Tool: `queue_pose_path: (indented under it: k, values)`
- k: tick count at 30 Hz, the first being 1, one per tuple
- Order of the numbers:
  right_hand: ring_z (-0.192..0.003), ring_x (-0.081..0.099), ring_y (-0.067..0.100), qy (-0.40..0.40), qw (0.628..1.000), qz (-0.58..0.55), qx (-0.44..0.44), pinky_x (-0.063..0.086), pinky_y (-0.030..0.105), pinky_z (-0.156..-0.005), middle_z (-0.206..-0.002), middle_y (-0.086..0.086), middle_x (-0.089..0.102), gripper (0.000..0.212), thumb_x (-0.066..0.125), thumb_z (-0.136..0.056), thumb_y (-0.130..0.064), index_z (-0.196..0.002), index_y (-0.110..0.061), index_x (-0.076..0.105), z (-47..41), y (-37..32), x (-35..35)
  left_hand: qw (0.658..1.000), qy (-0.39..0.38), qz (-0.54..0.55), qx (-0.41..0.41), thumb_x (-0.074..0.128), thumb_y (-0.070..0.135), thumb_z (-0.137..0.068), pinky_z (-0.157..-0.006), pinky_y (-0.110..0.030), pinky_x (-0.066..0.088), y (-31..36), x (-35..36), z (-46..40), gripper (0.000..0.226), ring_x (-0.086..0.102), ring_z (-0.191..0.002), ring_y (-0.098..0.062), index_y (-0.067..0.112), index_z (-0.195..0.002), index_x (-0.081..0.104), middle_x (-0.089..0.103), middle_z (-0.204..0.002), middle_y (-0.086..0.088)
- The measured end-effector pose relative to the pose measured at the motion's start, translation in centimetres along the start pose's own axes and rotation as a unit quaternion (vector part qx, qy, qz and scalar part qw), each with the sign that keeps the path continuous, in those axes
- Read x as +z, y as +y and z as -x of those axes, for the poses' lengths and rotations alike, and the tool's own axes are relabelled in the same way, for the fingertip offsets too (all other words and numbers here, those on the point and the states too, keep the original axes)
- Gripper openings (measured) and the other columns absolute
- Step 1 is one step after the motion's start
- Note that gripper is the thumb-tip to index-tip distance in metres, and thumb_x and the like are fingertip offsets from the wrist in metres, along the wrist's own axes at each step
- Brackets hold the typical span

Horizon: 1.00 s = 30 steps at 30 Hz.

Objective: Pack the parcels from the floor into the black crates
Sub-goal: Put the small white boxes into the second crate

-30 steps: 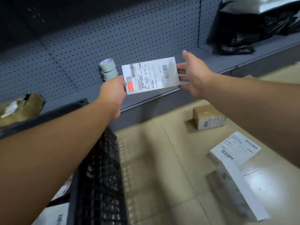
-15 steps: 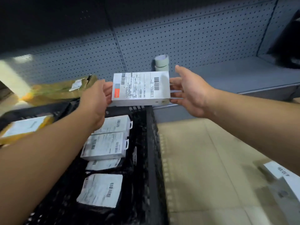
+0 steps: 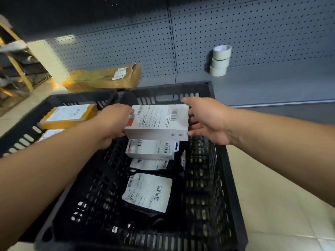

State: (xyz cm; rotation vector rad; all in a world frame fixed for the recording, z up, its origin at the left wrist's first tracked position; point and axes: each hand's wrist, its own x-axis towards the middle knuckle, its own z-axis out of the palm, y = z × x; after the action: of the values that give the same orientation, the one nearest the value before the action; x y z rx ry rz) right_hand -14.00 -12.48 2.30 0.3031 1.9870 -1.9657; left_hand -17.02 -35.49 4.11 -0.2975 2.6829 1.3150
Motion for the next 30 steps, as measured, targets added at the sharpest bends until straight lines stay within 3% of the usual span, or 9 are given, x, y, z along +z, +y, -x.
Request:
queue_pose_path:
  k: [5,11,14,16,18,20,23,27,30]
  values:
    - [-0.09,0.069,0.019,-0.047,0.995,0.01,0.092,0.056,0.039,-0.093,-0.091,-0.003,0.073,0.022,0.041,-0.105,-0.038,-0.11,-0.027,0.059,-0.1,2.8,4.3,0.987,-0.093,-0.108,-0.078,0.057,0.028,-0.099,-0.07,-0.039,0.035,-3.4,-0.5,0.1,0.025,0.047,-0.084,-0.02,0.011,-0.113,0.069,0.056,-0.098,-0.004]
    - [-0.086,0.072,0.017,-0.076,0.982,-0.006,0.171,0.059,0.032,-0.063,-0.078,-0.003,0.077,0.014,0.044,-0.105,-0.03,-0.104,-0.029,0.058,-0.3,5.3,6.4,0.963,-0.166,-0.192,-0.092,0.063,0.026,-0.092,-0.089,-0.037,0.054,-6.2,0.3,1.2,0.024,0.066,-0.106,-0.024,0.012,-0.11,0.068,0.069,-0.114,-0.007]
    - [-0.08,0.073,0.017,-0.08,0.978,-0.008,0.195,0.057,0.029,-0.051,-0.069,-0.003,0.077,0.017,0.043,-0.104,-0.022,-0.1,-0.028,0.058,-0.2,5.7,6.7,0.946,-0.205,-0.227,-0.103,0.065,0.03,-0.089,-0.084,-0.032,0.048,-7.1,0.5,1.6,0.03,0.061,-0.097,-0.018,0.011,-0.112,0.068,0.068,-0.119,-0.008]
    - [-0.084,0.073,0.019,-0.074,0.977,0.015,0.199,0.06,0.031,-0.055,-0.085,0.0,0.079,0.021,0.045,-0.101,-0.013,-0.107,-0.026,0.06,-0.4,6.2,7.1,0.933,-0.223,-0.262,-0.104,0.064,0.033,-0.089,-0.076,-0.029,0.043,-7.4,0.9,1.9,0.028,0.056,-0.09,-0.016,0.014,-0.109,0.065,0.065,-0.109,-0.001]
    - [-0.085,0.065,0.019,-0.052,0.978,0.073,0.186,0.062,0.037,-0.076,-0.104,0.001,0.071,0.03,0.049,-0.095,-0.005,-0.116,-0.023,0.06,-0.7,6.8,7.6,0.925,-0.226,-0.287,-0.105,0.063,0.037,-0.091,-0.068,-0.024,0.04,-7.5,1.2,1.9,0.018,0.049,-0.077,-0.009,0.024,-0.1,0.054,0.05,-0.09,0.01]
    - [-0.073,0.046,0.017,-0.034,0.974,0.125,0.186,0.059,0.041,-0.09,-0.097,0.005,0.058,0.028,0.052,-0.09,-0.001,-0.11,-0.018,0.06,-1.0,7.4,8.0,0.926,-0.23,-0.283,-0.097,0.064,0.034,-0.091,-0.073,-0.023,0.045,-7.7,1.6,1.9,0.026,0.052,-0.084,-0.009,0.023,-0.111,0.053,0.053,-0.096,0.009]
    - [-0.073,0.043,0.017,-0.039,0.962,0.184,0.198,0.059,0.033,-0.084,-0.092,0.006,0.051,0.023,0.053,-0.087,0.001,-0.101,-0.016,0.059,-1.0,7.6,8.9,0.928,-0.226,-0.284,-0.083,0.066,0.028,-0.09,-0.089,-0.031,0.051,-8.0,1.8,1.7,0.047,0.059,-0.099,-0.018,0.014,-0.133,0.053,0.06,-0.111,0.001]
    - [-0.093,0.054,0.019,-0.054,0.949,0.242,0.197,0.055,0.03,-0.084,-0.11,0.004,0.051,0.027,0.057,-0.087,0.001,-0.108,-0.015,0.059,-1.3,8.0,9.6,0.883,-0.231,-0.408,-0.033,0.058,0.024,-0.099,-0.068,-0.026,0.043,-8.2,2.6,1.8,0.05,0.056,-0.099,-0.022,0.006,-0.143,0.045,0.053,-0.109,-0.006]
    - [-0.094,0.054,0.019,-0.074,0.94,0.27,0.195,0.054,0.028,-0.086,-0.107,0.004,0.052,0.023,0.059,-0.086,0.001,-0.106,-0.012,0.059,-1.5,8.2,9.6,0.832,-0.229,-0.504,-0.008,0.053,0.021,-0.101,-0.072,-0.026,0.044,-9.3,3.3,1.6,0.053,0.051,-0.107,-0.03,0.01,-0.149,0.035,0.044,-0.125,-0.017]
